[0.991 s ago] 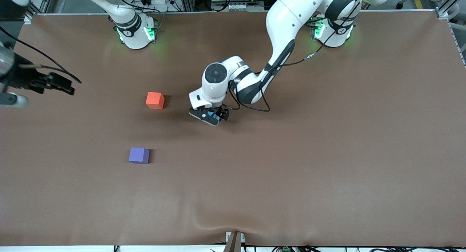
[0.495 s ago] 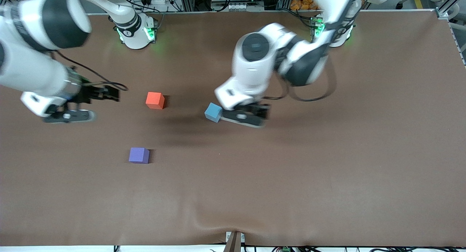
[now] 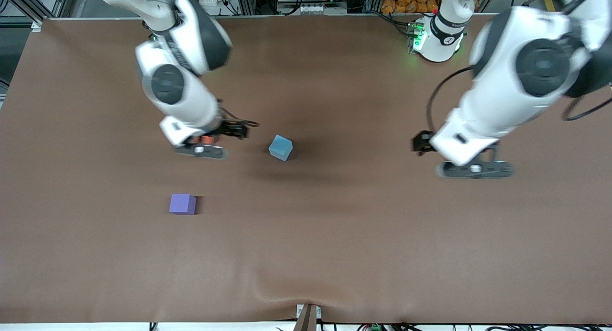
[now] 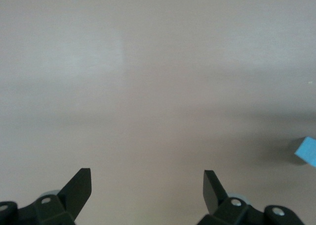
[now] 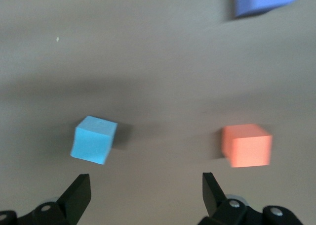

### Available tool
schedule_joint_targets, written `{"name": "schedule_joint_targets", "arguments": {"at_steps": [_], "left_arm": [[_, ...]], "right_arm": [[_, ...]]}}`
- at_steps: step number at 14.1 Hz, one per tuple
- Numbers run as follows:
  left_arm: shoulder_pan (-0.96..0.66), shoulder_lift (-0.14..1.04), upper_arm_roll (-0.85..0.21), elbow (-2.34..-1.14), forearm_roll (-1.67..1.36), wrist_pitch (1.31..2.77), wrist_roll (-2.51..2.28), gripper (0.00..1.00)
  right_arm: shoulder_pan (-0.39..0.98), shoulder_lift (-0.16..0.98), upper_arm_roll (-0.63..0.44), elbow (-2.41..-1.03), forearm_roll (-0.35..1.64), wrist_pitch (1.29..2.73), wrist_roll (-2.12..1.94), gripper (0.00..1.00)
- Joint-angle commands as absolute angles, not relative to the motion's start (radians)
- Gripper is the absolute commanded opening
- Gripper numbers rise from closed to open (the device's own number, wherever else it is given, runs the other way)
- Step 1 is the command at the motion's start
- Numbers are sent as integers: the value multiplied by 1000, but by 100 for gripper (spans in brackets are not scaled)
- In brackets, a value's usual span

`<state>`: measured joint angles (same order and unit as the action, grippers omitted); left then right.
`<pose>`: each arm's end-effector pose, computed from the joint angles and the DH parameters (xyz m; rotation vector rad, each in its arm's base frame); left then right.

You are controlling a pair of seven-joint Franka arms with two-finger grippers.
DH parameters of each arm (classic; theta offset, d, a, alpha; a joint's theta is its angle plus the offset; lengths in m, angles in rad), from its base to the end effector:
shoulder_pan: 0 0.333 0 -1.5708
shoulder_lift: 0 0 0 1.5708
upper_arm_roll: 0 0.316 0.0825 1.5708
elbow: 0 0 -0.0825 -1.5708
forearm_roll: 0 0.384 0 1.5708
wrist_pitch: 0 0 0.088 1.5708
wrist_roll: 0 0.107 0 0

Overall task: Place blue block between orange and purple blocks
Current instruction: 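Grasp the light-blue cube with the right gripper while the left gripper withdraws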

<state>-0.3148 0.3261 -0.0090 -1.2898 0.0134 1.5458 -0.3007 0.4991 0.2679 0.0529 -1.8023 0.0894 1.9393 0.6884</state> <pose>0.6141 -0.2036 0.5581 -3.1083 0.0355 0.0987 0.5200 0.3251 0.3874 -3.1177 0.2736 0.2536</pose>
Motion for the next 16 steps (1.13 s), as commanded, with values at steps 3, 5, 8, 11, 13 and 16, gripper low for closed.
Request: {"name": "schedule_joint_targets", "arguments": {"at_steps": [3, 5, 8, 11, 13, 16], "left_arm": [[-178, 120, -26, -1517, 11, 1566, -252, 100], [-150, 43, -26, -1613, 11, 1630, -250, 100], [-88, -30, -25, -1706, 11, 1686, -212, 100], [-60, -104, -25, -1733, 8, 1694, -209, 100], [-52, -133, -23, -1732, 6, 1671, -206, 100], [-52, -152, -23, -1732, 5, 1660, -204, 100]], "right_arm": [[626, 477, 40, -1789, 169, 2193, 848, 100], [650, 521, 40, -1786, 170, 2244, 850, 100], [657, 552, 40, -1782, 172, 2246, 851, 100], [663, 554, 40, -1789, 170, 2237, 885, 100], [679, 580, 40, -1784, 170, 2250, 907, 100], [699, 607, 40, -1789, 170, 2289, 939, 100]]}}
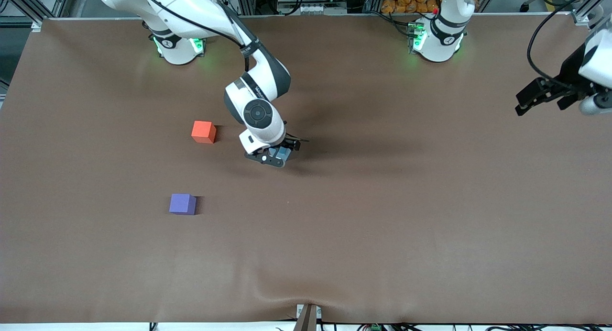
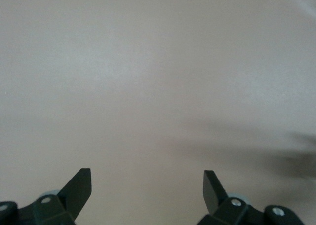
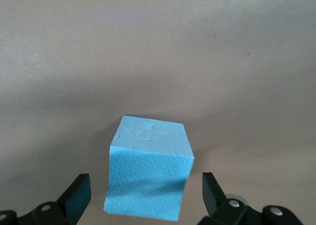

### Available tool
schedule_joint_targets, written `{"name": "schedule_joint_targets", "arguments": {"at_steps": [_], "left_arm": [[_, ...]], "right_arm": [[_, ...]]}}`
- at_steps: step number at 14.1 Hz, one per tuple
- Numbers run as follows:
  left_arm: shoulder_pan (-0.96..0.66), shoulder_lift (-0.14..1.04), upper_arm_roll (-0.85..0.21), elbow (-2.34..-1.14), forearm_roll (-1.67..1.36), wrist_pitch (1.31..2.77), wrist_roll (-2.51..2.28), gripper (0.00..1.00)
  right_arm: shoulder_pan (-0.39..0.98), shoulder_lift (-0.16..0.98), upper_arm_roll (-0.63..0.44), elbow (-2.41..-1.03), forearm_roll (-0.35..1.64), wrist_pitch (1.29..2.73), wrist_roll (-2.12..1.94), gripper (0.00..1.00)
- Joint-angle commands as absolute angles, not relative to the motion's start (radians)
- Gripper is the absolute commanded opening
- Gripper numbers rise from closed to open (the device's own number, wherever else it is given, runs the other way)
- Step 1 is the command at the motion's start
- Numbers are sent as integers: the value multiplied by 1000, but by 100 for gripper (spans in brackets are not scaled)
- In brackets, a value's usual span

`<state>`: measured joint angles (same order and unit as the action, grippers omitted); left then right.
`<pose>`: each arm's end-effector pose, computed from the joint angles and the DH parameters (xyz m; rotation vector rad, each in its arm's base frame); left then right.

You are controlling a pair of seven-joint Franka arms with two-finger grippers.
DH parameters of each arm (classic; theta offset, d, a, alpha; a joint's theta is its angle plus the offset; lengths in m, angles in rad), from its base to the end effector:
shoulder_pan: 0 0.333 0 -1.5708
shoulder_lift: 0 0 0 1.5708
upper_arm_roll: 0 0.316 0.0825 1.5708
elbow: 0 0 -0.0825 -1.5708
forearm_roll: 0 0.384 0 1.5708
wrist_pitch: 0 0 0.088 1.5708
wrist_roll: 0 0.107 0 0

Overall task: Place blue block between orange and purple blocks
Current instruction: 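Grasp the light-blue cube with the right gripper while the left gripper withdraws, then lower the blue cube between the orange and purple cubes with the right gripper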

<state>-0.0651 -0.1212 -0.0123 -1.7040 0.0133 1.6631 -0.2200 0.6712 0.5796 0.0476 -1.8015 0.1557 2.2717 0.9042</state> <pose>0.5235 -0.0397 0.6350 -3.1284 -0.2224 -0.1280 0.4824 0.4246 0.2156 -3.0779 0.4634 0.2758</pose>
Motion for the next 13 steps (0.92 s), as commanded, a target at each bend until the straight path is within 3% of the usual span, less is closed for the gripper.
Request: {"name": "schedule_joint_targets", "arguments": {"at_steps": [1, 2, 3, 4, 8, 13], "left_arm": [[-52, -150, -23, -1732, 2, 1661, -204, 100], [-54, -149, -23, -1732, 2, 1661, -206, 100], [-54, -149, -23, -1732, 0, 1661, -206, 100], [-54, -150, -23, -1730, -2, 1661, -206, 100], [-55, -153, -25, -1732, -3, 1661, -206, 100], [-57, -153, -26, -1732, -28, 1661, -206, 100]], "right_arm": [[706, 614, 40, -1786, 170, 2290, 942, 58], [709, 614, 38, -1783, 170, 2286, 943, 14], [698, 608, 38, -1779, 170, 2278, 940, 0], [684, 595, 32, -1775, 170, 2258, 927, 0], [470, 508, 32, -1687, 160, 1924, 636, 0], [201, 446, 32, -1767, 158, 1891, 185, 0]]}}
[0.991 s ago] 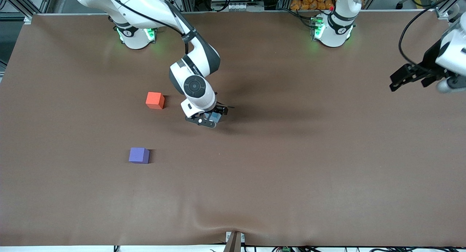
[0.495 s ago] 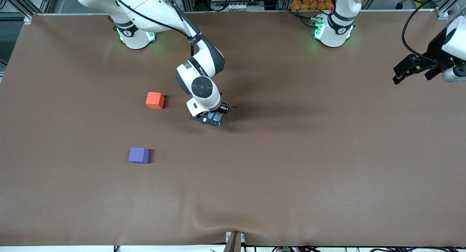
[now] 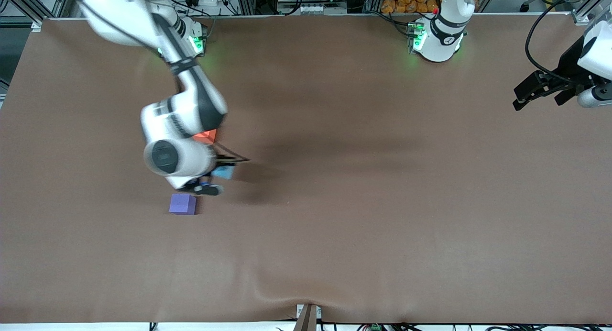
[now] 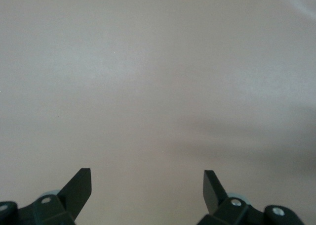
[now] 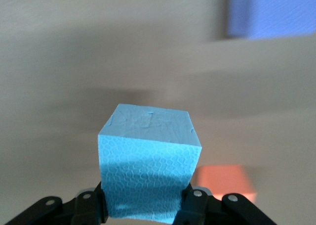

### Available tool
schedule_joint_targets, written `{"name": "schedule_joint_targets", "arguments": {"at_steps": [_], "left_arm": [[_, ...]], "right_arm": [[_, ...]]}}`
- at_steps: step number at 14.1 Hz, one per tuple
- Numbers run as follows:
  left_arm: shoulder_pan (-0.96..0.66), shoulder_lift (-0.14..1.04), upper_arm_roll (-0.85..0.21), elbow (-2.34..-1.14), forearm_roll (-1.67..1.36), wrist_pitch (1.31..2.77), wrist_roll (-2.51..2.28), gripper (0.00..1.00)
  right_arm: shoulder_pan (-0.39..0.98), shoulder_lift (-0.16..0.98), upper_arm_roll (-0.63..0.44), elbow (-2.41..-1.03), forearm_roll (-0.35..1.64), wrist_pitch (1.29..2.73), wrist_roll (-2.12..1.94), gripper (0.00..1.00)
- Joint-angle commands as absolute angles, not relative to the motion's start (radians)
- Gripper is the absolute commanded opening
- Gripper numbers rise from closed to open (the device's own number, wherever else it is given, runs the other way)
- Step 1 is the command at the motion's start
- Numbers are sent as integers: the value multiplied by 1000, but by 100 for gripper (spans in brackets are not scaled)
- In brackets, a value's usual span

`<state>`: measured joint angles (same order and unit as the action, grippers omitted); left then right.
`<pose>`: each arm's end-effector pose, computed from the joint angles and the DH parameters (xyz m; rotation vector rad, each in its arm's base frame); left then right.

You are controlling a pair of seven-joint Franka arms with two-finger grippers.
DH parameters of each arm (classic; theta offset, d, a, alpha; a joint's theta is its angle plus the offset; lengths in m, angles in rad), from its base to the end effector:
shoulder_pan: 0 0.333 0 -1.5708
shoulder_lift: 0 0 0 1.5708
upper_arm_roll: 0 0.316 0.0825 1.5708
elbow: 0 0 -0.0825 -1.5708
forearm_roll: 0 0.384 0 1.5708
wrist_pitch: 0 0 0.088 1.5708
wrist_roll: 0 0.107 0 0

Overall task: Place blue block between orange and purple blocks
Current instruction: 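Lower the blue cube between the orange and purple cubes with the right gripper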

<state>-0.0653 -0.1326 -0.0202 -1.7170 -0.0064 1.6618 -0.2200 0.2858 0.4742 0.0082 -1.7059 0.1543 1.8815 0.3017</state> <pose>0.5191 -0.0458 0.6345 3.1168 0.2106 0.1186 0.6026 0.1940 0.2970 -3.0495 0.1181 0.5031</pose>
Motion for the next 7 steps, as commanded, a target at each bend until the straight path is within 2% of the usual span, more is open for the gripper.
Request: {"name": "schedule_joint_targets", "arguments": {"at_steps": [1, 7], "left_arm": [[-57, -153, -26, -1733, -28, 1661, -206, 100], [-63, -155, -29, -1732, -26, 1643, -207, 100]], "right_arm": [[190, 446, 32, -1781, 158, 1893, 161, 0], [155, 451, 31, -1937, 126, 2095, 54, 0]]}}
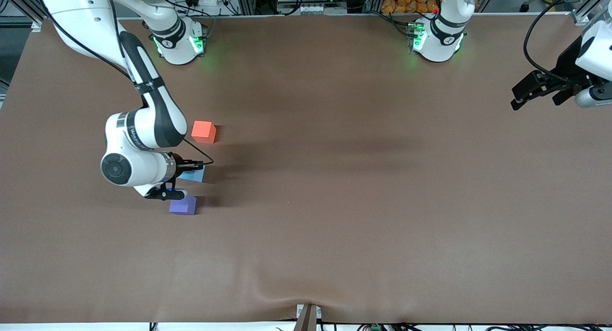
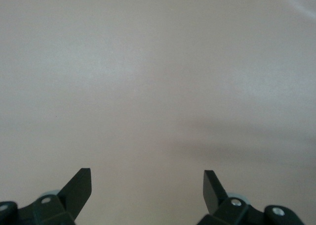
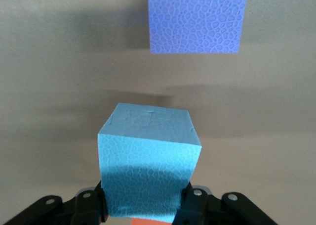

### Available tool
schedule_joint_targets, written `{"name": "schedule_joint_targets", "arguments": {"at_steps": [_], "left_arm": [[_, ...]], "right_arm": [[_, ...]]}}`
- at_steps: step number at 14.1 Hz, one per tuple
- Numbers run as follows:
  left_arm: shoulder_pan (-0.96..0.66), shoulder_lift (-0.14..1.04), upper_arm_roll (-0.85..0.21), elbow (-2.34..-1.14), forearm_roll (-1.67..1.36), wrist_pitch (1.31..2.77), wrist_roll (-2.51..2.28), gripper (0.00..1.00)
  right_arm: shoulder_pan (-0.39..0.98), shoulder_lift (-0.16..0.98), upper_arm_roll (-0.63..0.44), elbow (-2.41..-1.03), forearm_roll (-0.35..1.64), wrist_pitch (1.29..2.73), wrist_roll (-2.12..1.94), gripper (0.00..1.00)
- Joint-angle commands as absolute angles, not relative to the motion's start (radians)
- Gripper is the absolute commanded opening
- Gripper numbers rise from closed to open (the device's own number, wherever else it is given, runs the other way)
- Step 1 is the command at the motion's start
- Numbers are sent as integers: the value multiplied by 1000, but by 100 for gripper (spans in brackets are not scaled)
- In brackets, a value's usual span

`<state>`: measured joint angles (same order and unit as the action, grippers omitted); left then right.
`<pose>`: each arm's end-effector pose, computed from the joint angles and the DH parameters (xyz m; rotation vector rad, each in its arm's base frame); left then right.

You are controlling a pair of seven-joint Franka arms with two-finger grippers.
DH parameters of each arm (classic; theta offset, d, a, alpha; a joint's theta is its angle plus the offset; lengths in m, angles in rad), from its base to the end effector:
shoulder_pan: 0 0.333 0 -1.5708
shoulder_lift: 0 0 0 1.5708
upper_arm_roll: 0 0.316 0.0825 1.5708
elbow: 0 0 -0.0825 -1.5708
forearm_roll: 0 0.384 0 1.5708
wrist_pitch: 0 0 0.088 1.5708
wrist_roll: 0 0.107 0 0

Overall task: Place blue block between orange and purple blocks
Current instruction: 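Lower the blue cube between the orange and purple cubes with the right gripper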

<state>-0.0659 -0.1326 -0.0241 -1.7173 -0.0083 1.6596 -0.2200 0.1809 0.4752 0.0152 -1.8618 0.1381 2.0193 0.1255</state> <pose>0.5186 -0.0485 0.6342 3.1163 0.2037 0.1143 0.5894 0.1249 0.2408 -3.0308 0.0150 0.5088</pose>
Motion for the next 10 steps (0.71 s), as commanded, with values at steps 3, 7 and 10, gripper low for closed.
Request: {"name": "schedule_joint_targets", "arguments": {"at_steps": [3, 7, 10], "left_arm": [[-61, -155, -37, -1732, -26, 1637, -215, 100], [-63, -153, -46, -1730, -26, 1623, -224, 100], [-63, -153, -49, -1727, -26, 1615, -229, 100]], "right_arm": [[143, 456, 31, -1970, 126, 2137, 35, 0], [150, 457, 31, -2019, 124, 2189, 35, 0], [152, 456, 31, -2034, 123, 2203, 35, 0]]}}
